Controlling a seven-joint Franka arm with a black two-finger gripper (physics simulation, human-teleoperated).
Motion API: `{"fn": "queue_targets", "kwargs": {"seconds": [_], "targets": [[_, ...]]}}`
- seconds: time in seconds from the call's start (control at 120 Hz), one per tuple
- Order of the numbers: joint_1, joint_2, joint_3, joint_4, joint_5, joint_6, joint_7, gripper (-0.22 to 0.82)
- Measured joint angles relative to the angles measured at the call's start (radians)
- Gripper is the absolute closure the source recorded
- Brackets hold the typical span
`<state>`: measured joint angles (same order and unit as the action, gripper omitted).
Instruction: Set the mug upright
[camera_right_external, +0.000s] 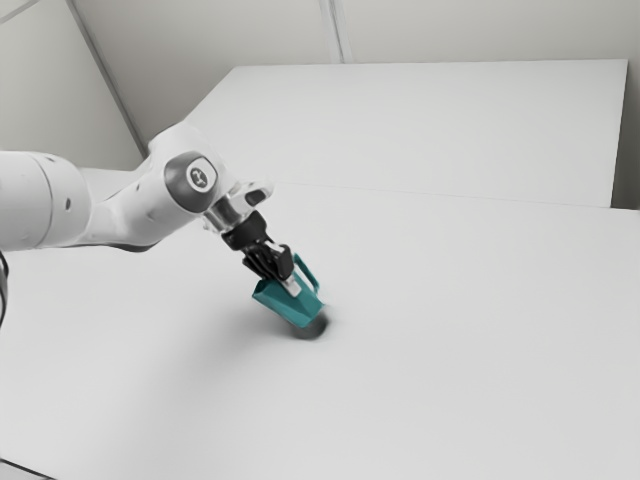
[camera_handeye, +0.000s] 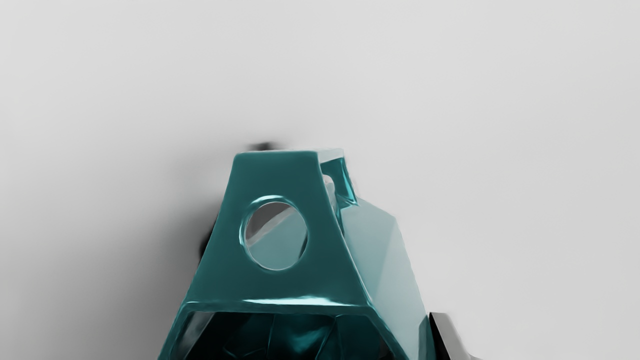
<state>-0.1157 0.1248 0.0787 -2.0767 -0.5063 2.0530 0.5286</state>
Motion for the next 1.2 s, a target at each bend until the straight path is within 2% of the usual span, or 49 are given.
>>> {"fn": "queue_targets", "kwargs": {"seconds": [0.183,0.392,0.708,1.2], "targets": [[-0.015,-0.038,-0.049,-0.001,0.294,0.039,-0.038,0.77],[-0.01,-0.028,-0.057,0.0,0.503,0.085,-0.073,0.77],[-0.001,0.005,-0.057,-0.011,0.562,0.152,-0.106,0.77],[-0.006,0.03,-0.057,-0.02,0.635,0.171,-0.168,0.77]]}}
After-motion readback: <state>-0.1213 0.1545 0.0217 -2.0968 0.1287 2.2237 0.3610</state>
